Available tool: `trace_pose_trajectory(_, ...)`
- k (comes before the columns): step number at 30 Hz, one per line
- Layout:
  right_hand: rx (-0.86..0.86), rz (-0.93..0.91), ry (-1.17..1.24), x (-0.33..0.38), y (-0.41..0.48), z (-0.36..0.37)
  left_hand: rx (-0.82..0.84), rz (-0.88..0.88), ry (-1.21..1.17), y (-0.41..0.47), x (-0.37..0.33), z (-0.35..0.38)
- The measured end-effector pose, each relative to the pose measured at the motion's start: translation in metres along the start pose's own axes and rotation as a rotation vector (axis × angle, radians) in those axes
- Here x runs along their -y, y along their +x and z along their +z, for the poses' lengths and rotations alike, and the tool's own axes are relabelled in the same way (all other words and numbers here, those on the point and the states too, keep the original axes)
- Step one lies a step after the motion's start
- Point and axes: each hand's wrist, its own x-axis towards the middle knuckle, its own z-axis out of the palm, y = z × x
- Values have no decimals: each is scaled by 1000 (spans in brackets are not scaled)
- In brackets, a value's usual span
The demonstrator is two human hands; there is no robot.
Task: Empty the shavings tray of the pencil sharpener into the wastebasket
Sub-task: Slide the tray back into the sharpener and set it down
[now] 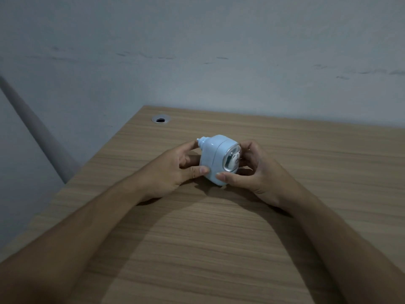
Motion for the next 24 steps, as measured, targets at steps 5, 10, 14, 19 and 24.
trace_pose_trajectory(5, 40, -9, -191, 8, -4, 5, -11, 20, 130, 0, -1, 3)
trace_pose_trajectory(10, -138, 17, -202, 9, -5, 14, -241, 8, 234, 5, 4, 5)
trace_pose_trajectory(14, -261, 6, -222, 4, 10, 18, -304, 75, 297, 20, 14, 15)
trace_pose_trajectory(19, -397, -22, -201, -10, 61, 6, -225, 123, 484, 65, 12, 13)
trace_pose_trajectory(24, -471, -58, -255, -32, 118, -19, -167, 130, 453, 126, 14, 6)
